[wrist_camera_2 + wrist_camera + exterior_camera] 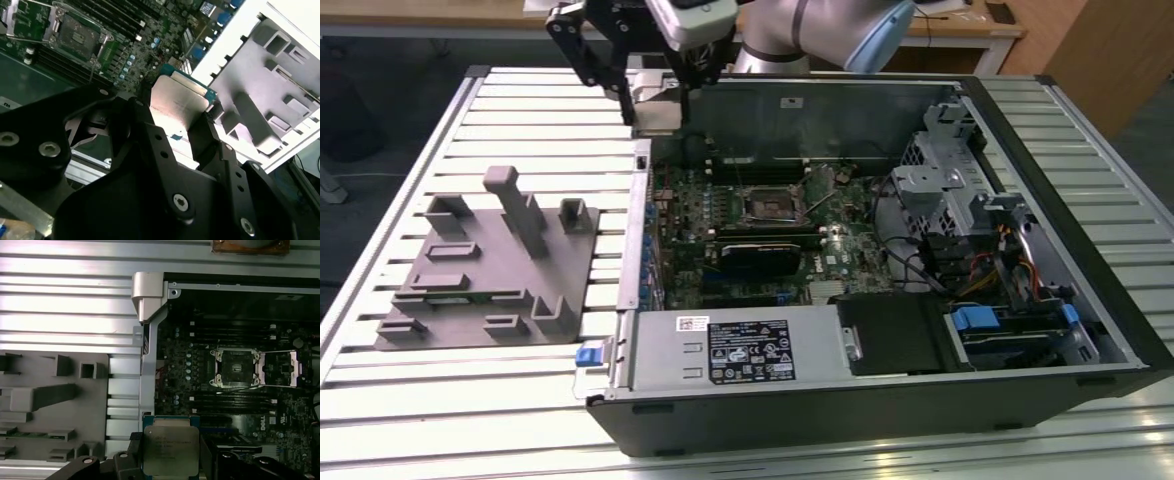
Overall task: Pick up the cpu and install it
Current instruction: 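Pick up the cpu and move it towards the insertion slot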
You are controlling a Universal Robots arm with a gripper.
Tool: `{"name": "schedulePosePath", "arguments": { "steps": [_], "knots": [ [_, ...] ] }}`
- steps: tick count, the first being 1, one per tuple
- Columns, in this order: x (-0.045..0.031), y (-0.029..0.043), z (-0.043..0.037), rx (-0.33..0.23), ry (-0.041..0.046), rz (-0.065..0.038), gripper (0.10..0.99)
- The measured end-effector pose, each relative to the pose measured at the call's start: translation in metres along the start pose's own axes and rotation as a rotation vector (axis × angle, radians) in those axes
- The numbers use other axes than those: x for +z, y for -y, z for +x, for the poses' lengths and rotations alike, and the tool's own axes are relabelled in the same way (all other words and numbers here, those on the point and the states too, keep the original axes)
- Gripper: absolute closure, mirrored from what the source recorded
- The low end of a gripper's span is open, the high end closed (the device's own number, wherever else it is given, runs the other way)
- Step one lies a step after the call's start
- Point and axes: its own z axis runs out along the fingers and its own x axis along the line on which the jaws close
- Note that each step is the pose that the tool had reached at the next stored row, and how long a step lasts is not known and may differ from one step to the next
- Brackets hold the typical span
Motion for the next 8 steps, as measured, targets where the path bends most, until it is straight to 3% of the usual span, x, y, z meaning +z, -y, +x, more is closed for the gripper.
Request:
{"name": "schedulePosePath", "arguments": {
  "steps": [8],
  "knots": [
    [0.0001,0.0002,-0.0151,0.000,0.0001,0.000,0.541]
  ]
}}
